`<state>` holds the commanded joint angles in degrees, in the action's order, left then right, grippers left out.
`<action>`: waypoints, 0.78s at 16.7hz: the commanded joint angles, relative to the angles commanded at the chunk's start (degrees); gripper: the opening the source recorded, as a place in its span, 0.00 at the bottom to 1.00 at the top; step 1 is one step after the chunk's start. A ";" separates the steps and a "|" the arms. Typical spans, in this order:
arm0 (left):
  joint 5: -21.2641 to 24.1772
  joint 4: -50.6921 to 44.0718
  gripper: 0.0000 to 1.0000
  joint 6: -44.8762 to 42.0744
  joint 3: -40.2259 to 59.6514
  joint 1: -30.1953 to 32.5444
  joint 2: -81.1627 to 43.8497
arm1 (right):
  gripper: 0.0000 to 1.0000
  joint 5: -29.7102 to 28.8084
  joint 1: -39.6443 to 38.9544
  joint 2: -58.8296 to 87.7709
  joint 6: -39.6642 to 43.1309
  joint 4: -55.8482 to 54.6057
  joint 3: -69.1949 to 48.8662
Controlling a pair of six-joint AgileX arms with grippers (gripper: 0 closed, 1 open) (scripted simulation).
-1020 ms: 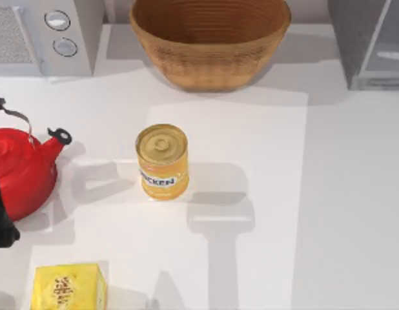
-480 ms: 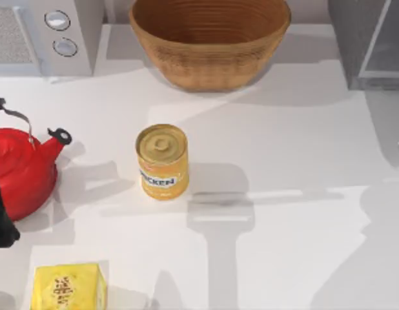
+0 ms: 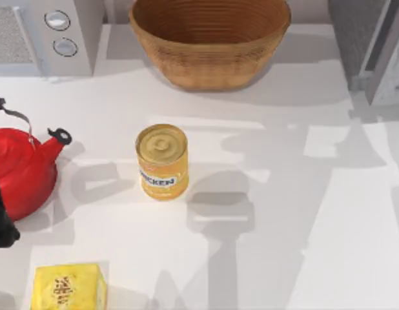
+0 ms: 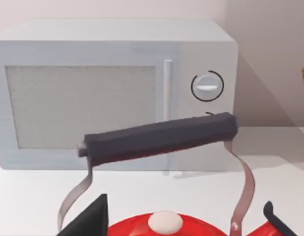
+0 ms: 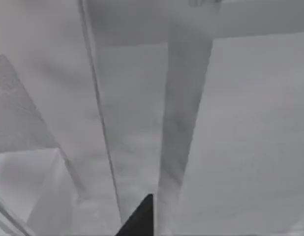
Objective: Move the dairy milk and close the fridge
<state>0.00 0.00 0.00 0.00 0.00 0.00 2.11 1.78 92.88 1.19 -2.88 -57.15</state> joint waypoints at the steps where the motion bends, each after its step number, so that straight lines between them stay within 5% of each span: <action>1: 0.00 0.00 1.00 0.00 0.00 0.00 0.00 | 1.00 -0.29 -0.29 -0.11 -0.26 -0.16 0.12; 7: 0.00 0.00 1.00 0.00 0.00 0.00 0.00 | 1.00 -0.56 0.58 1.03 0.02 0.17 -0.60; 13: 0.00 0.00 1.00 0.00 0.00 0.00 0.00 | 1.00 -0.81 0.54 12.93 -0.03 3.14 -14.96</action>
<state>0.00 0.00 0.00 0.00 0.00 0.00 1.30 2.32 105.81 1.16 0.25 -72.10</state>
